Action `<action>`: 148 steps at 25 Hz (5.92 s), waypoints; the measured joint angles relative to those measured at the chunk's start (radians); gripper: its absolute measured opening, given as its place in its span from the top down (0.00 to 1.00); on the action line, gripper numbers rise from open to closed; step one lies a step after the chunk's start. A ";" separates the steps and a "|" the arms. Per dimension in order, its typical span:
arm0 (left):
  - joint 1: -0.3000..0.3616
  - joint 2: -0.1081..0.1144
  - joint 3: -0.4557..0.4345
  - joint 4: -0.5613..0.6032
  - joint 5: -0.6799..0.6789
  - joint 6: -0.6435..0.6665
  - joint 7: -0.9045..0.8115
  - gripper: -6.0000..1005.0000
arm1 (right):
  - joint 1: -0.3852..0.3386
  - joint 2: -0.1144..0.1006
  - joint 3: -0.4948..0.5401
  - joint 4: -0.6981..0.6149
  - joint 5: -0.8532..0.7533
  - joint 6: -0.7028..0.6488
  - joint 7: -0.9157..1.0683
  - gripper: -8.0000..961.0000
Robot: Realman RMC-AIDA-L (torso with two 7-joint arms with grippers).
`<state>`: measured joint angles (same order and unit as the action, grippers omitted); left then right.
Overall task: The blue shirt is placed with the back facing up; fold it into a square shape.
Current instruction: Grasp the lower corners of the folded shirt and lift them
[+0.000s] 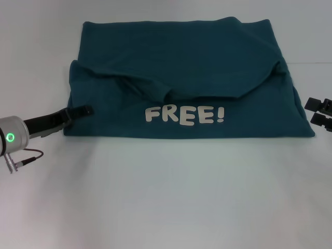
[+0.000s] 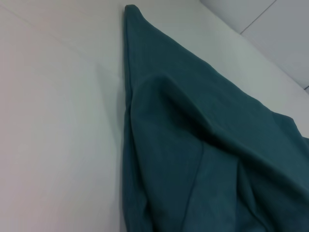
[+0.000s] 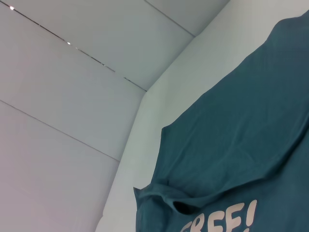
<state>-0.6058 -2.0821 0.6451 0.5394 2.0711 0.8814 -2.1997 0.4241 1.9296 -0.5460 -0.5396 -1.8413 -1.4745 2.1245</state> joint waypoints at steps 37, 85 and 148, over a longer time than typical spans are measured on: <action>-0.006 -0.007 0.055 -0.003 0.001 -0.054 -0.042 0.12 | -0.002 0.000 0.002 0.009 0.005 -0.001 -0.009 0.10; -0.015 0.045 -0.023 0.060 0.005 0.171 -0.159 0.98 | 0.052 -0.090 -0.007 -0.017 -0.183 0.004 0.088 0.10; -0.014 0.042 -0.016 0.053 0.027 0.169 -0.200 0.98 | 0.268 0.038 -0.145 -0.052 -0.636 0.479 0.221 0.65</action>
<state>-0.6201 -2.0402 0.6290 0.5921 2.0985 1.0506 -2.3998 0.6921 1.9675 -0.6906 -0.5920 -2.4777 -0.9955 2.3458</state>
